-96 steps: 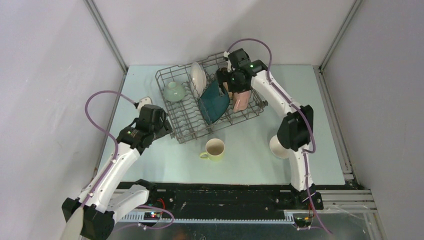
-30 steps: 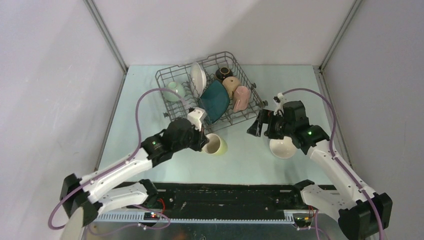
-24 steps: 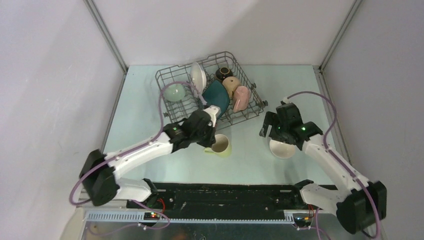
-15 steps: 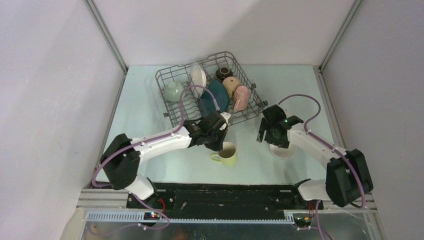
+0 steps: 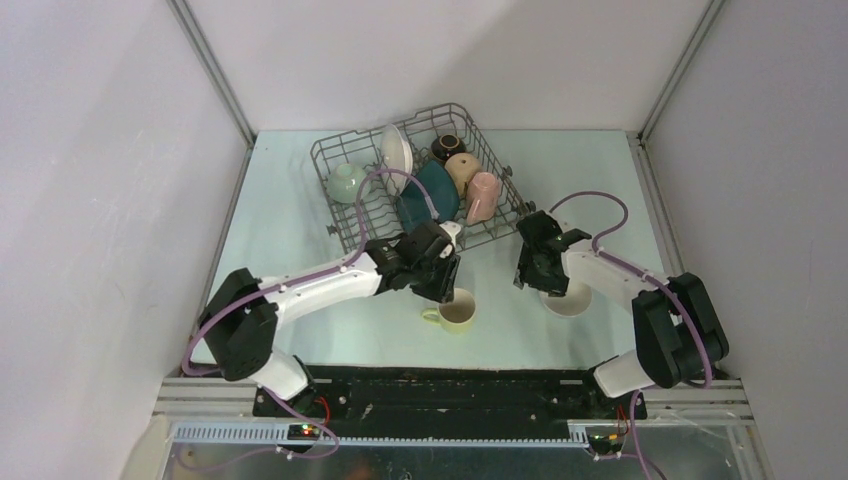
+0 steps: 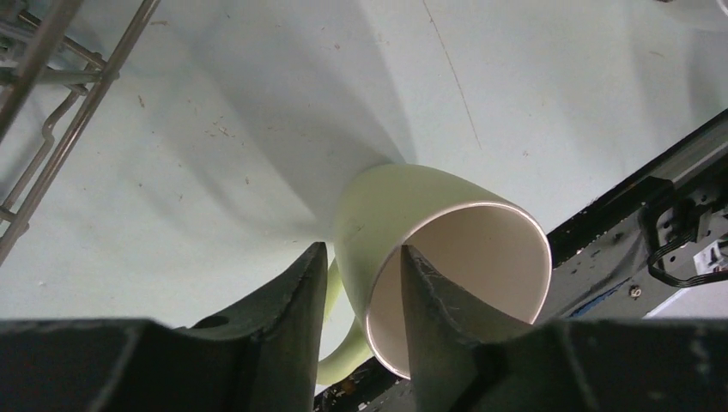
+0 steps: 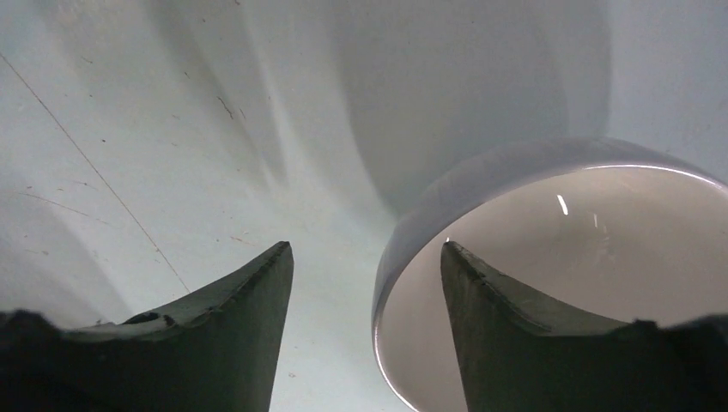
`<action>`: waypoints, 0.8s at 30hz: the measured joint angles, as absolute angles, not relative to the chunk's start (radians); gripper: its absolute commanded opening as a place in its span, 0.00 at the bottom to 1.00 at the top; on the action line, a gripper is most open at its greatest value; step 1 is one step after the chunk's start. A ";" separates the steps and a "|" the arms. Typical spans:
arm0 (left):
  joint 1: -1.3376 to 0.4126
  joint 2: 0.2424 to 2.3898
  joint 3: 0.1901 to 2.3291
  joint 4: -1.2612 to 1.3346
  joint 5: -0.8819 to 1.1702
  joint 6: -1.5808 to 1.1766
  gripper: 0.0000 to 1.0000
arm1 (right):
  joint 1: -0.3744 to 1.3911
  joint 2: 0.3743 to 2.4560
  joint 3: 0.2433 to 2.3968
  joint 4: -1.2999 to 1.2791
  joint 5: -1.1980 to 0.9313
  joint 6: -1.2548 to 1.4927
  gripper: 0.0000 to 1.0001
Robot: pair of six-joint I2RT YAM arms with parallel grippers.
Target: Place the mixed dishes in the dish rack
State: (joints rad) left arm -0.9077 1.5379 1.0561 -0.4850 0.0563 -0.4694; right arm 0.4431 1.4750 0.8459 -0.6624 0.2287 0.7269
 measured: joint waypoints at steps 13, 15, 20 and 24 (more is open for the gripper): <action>-0.902 1.376 1.056 -0.497 -0.012 -0.443 0.86 | 0.372 1.338 0.843 -0.686 0.187 0.719 0.00; -0.895 1.335 1.056 -0.510 -0.028 -0.441 0.91 | 0.361 1.290 0.839 -0.688 0.179 0.719 0.00; -0.879 1.233 1.057 -0.536 -0.071 -0.434 1.00 | 0.349 1.110 0.831 -0.705 0.158 0.720 0.00; -0.876 1.133 1.055 -0.530 -0.103 -0.420 1.00 | 0.339 0.934 0.831 -0.707 0.133 0.731 0.00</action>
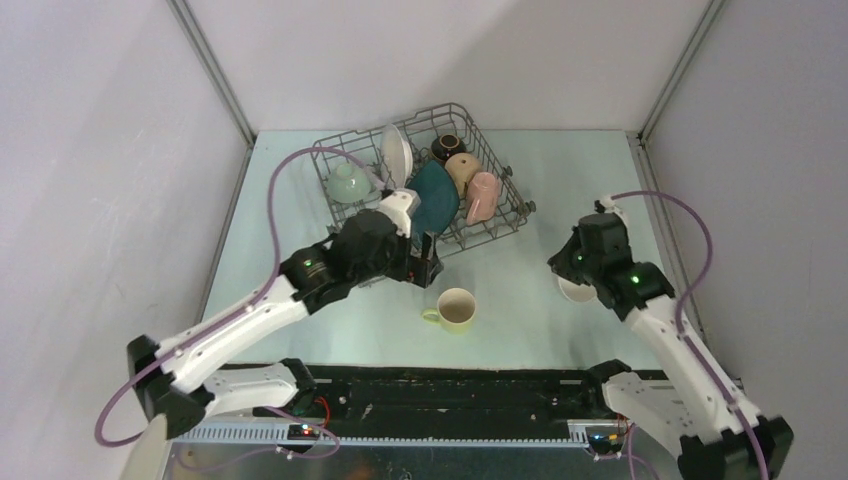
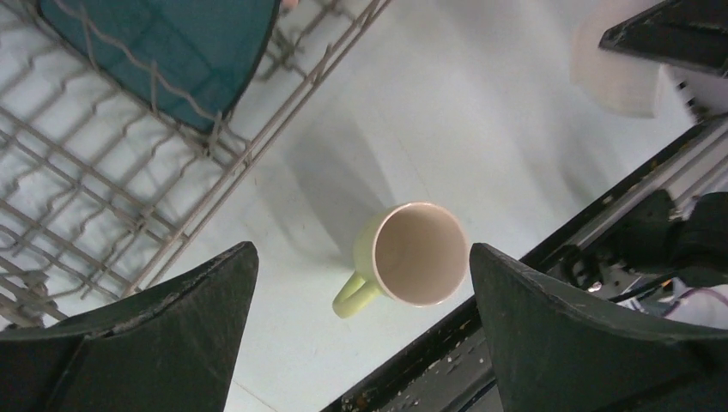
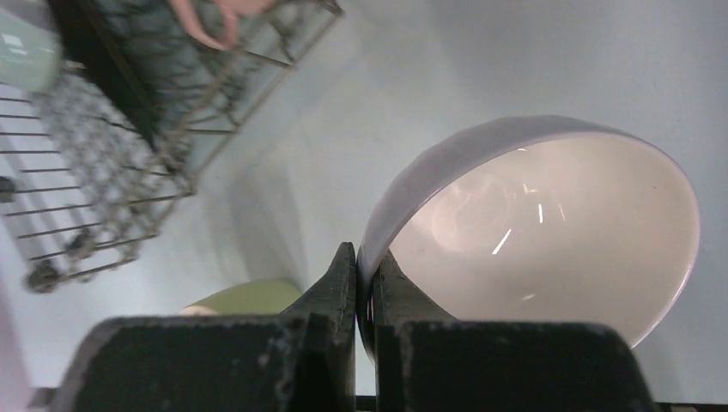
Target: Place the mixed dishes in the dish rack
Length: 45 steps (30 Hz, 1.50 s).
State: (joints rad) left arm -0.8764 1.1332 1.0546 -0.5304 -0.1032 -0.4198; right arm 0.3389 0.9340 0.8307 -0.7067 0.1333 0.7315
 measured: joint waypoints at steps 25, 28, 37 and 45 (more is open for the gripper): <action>-1.062 1.053 0.950 0.163 -0.091 0.031 1.00 | 0.465 0.732 0.669 0.338 -0.194 1.119 0.00; -1.079 1.079 0.950 0.226 -0.099 0.090 1.00 | 0.487 0.752 0.662 0.444 -0.196 1.134 0.00; -1.102 1.140 0.950 0.344 -0.104 0.230 1.00 | 0.557 0.744 0.662 0.587 -0.206 1.130 0.00; -1.120 1.171 0.945 0.408 -0.166 0.294 1.00 | 0.615 0.755 0.662 0.623 -0.198 1.106 0.00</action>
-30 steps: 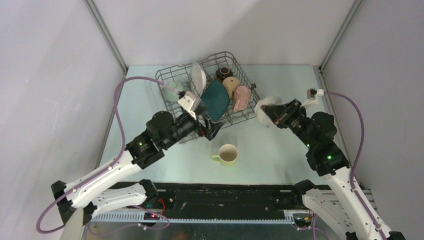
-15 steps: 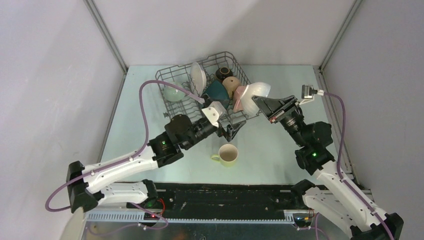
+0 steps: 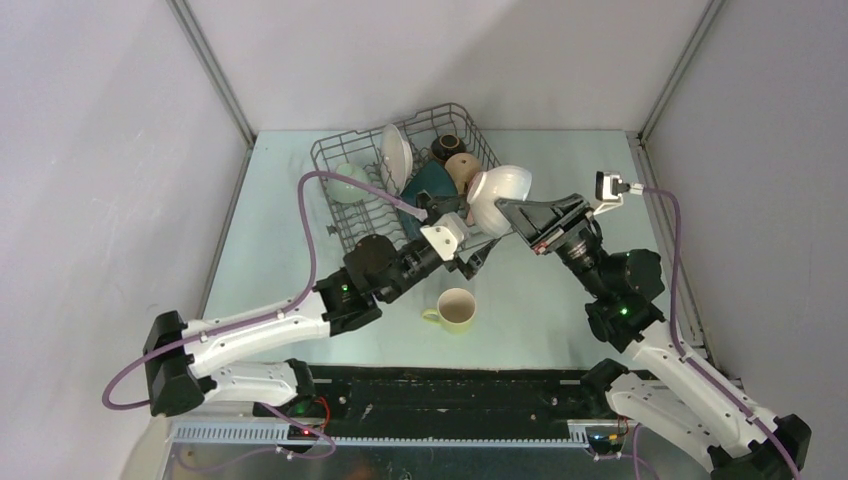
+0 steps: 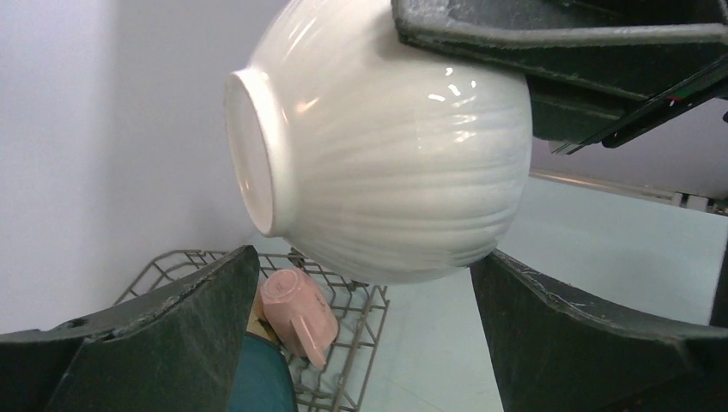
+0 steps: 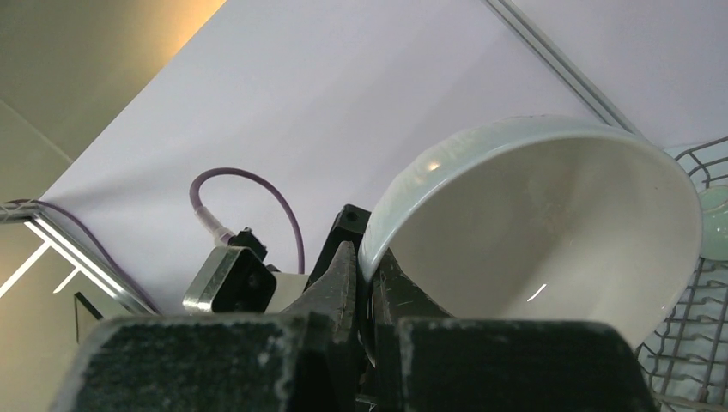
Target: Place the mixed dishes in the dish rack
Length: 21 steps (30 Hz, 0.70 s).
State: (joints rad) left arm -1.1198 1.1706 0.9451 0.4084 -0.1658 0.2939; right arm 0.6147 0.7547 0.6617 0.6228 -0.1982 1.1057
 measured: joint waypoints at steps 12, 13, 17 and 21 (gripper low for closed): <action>-1.179 1.151 0.894 0.482 -0.282 0.429 1.00 | 0.630 0.752 0.662 0.595 -0.170 1.061 0.00; -1.180 1.151 0.893 0.487 -0.282 0.437 1.00 | 0.631 0.752 0.662 0.594 -0.168 1.061 0.00; -1.183 1.151 0.890 0.496 -0.277 0.463 0.99 | 0.631 0.756 0.662 0.593 -0.168 1.061 0.00; -1.182 1.151 0.890 0.501 -0.258 0.479 0.95 | 0.632 0.762 0.662 0.592 -0.169 1.061 0.00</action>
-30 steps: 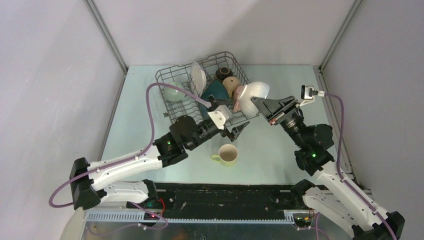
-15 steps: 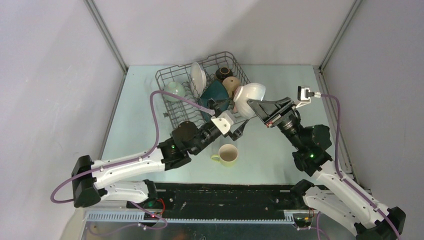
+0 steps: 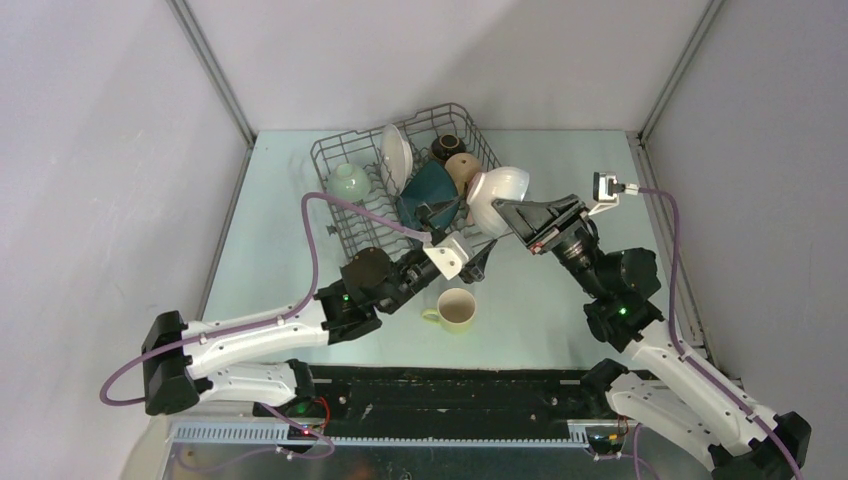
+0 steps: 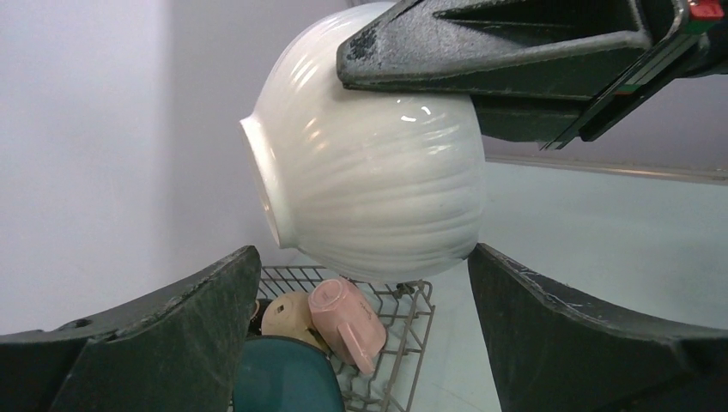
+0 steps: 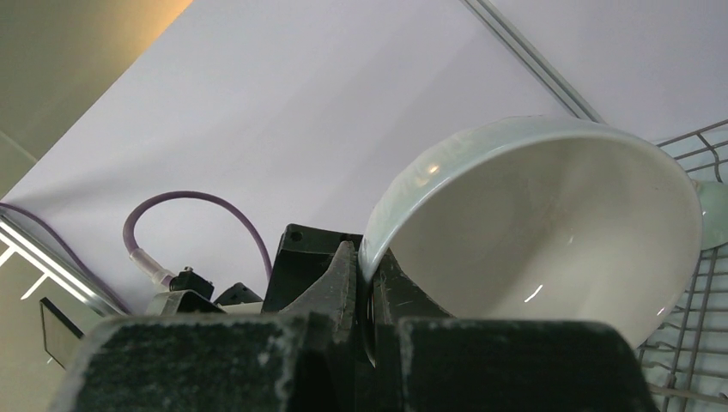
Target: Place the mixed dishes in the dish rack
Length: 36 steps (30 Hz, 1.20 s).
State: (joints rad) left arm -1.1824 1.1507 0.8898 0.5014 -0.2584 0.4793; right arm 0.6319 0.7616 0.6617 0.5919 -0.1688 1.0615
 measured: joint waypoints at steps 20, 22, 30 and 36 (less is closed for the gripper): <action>-1.184 1.151 0.890 0.489 -0.195 0.500 0.62 | 0.638 0.766 0.662 0.560 -0.178 1.057 0.00; -1.184 1.151 0.890 0.489 -0.195 0.500 0.60 | 0.638 0.766 0.662 0.561 -0.179 1.056 0.00; -1.182 1.151 0.890 0.461 -0.195 0.509 0.01 | 0.638 0.773 0.662 0.559 -0.184 1.050 0.41; -1.183 1.151 0.890 0.421 -0.223 0.519 0.00 | 0.638 0.779 0.662 0.554 -0.183 1.048 0.62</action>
State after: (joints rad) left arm -1.1828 1.1507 0.8902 0.4213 -0.2234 0.5194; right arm 0.6384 0.7788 0.6617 0.5537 -0.1825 1.0481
